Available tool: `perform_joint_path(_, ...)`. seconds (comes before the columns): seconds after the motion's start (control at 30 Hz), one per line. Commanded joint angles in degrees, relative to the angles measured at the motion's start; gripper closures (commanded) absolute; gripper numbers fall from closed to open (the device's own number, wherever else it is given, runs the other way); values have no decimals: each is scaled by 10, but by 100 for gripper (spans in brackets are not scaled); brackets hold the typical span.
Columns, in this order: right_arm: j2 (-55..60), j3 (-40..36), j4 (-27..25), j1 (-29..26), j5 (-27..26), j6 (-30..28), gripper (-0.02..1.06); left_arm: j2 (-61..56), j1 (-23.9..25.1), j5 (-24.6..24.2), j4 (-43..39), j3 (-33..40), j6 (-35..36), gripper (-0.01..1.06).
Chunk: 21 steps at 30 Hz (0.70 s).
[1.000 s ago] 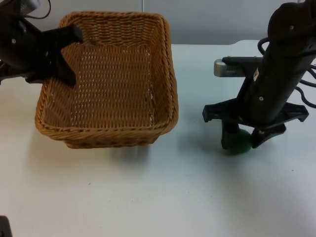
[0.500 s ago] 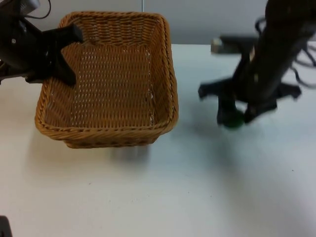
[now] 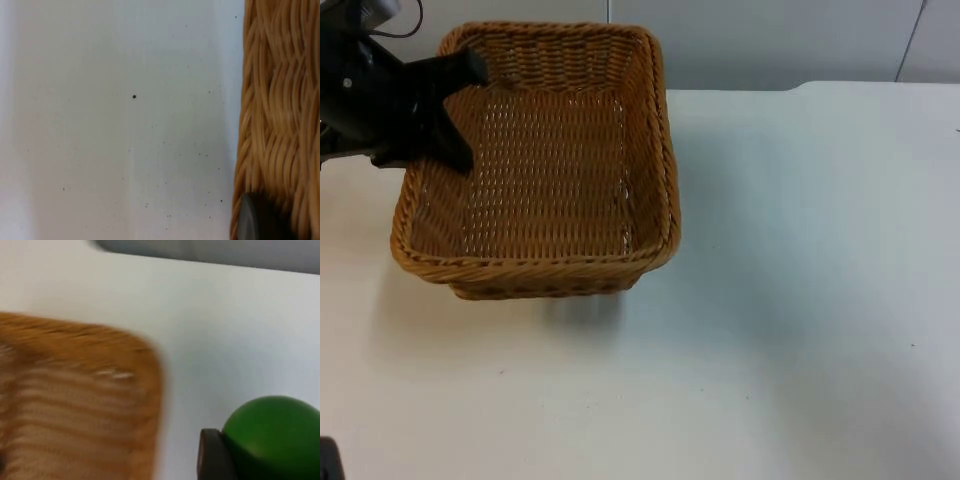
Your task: Pick up the basket with the left hand and place the ball into the basket with the right hand.
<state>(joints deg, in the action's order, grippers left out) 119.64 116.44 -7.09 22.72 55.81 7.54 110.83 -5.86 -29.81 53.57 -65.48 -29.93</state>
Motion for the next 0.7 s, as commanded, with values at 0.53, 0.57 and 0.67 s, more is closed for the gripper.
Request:
perform_joint_path(0.53, 83, 8, -171, 98, 13, -207, 91, -8, 0, 26, 11, -5, 1, 105)
perform_joint_path(0.57, 90, 8, -184, 99, 11, -219, 91, -8, 0, 29, 11, -5, 1, 105)
perform_joint_path(0.67, 99, 8, -214, 99, 7, -240, 91, -8, 0, 31, 11, -5, 1, 105)
